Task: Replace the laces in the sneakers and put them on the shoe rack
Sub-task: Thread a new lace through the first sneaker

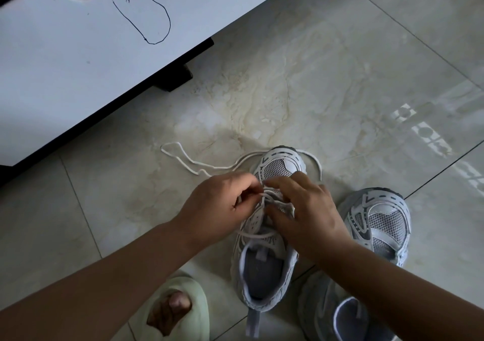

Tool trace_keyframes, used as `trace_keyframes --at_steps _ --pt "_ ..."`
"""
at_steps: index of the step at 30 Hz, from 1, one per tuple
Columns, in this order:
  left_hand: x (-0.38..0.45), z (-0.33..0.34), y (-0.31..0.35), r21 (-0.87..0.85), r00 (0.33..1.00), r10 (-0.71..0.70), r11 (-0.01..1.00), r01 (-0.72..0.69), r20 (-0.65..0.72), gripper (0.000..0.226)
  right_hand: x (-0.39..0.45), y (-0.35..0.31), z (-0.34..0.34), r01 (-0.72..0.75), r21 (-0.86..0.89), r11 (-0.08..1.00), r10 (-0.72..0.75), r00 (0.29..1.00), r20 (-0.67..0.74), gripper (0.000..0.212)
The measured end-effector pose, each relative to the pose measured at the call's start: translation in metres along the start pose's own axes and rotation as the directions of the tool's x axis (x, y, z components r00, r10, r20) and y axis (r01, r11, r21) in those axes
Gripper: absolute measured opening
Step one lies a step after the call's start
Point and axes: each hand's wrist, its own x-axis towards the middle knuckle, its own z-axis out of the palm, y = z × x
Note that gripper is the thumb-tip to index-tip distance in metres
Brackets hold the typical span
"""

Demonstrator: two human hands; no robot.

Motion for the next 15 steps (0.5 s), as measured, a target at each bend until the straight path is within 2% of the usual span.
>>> trace_keyframes --at_steps 3,6,9,12,15 --pt "-0.003 -0.004 0.000 -0.107 1.000 0.016 0.994 -0.018 -0.011 0.014 0.008 0.003 -0.001 0.072 -0.075 0.995 -0.071 0.997 0.010 0.021" --pt "-0.007 -0.014 -0.008 -0.153 0.998 0.034 0.988 -0.025 0.058 0.012 0.014 0.007 -0.007 -0.019 -0.078 0.997 0.011 0.995 -0.098 0.016" --pt "-0.013 -0.024 -0.019 -0.150 0.990 0.049 0.988 -0.029 0.134 0.026 0.020 0.011 -0.012 -0.151 -0.042 0.988 0.142 0.975 -0.173 0.013" --pt "-0.014 -0.030 -0.029 -0.013 0.982 0.106 0.994 -0.105 0.155 0.039 0.021 0.010 -0.013 -0.225 -0.028 0.974 0.216 0.957 -0.195 0.010" --pt "-0.013 -0.033 -0.032 0.142 0.978 0.156 0.974 -0.176 0.140 0.025 0.021 0.006 -0.013 -0.239 0.013 0.971 0.236 0.949 -0.210 0.007"
